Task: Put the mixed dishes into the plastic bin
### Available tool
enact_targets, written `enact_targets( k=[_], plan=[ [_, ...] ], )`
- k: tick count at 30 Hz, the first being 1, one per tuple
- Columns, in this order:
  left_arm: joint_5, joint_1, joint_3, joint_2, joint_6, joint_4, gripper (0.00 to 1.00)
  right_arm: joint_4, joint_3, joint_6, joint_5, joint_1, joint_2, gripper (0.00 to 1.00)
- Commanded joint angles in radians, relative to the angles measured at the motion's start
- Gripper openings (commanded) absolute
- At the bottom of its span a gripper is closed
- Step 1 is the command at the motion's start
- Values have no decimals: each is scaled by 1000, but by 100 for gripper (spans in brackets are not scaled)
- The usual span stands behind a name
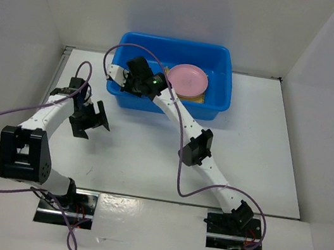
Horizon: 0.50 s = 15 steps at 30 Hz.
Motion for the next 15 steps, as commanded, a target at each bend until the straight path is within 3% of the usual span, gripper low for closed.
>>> enact_targets(
  k=[1,15],
  plan=[
    [27,22,33,21,36,-6,100,39,54,-40,9,15,-4,0],
    [36,33,33,41,45,-6,100,145,45,-110,70,15,68,10]
  ],
)
